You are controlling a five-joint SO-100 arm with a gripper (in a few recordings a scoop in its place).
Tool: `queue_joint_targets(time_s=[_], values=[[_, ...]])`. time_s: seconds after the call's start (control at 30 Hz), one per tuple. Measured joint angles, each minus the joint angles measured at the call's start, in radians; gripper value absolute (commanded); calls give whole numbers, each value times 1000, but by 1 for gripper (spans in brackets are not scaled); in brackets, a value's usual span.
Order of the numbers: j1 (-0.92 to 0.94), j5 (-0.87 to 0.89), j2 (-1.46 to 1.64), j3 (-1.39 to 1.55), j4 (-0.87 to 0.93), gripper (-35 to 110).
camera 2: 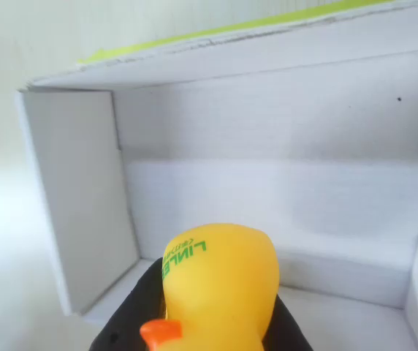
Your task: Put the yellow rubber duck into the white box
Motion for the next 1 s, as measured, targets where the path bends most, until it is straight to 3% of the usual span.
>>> queue_joint_targets(time_s=[0.43, 1.0], values=[[0, -43, 0, 0, -28, 1], [11, -78, -12, 0, -37, 25]])
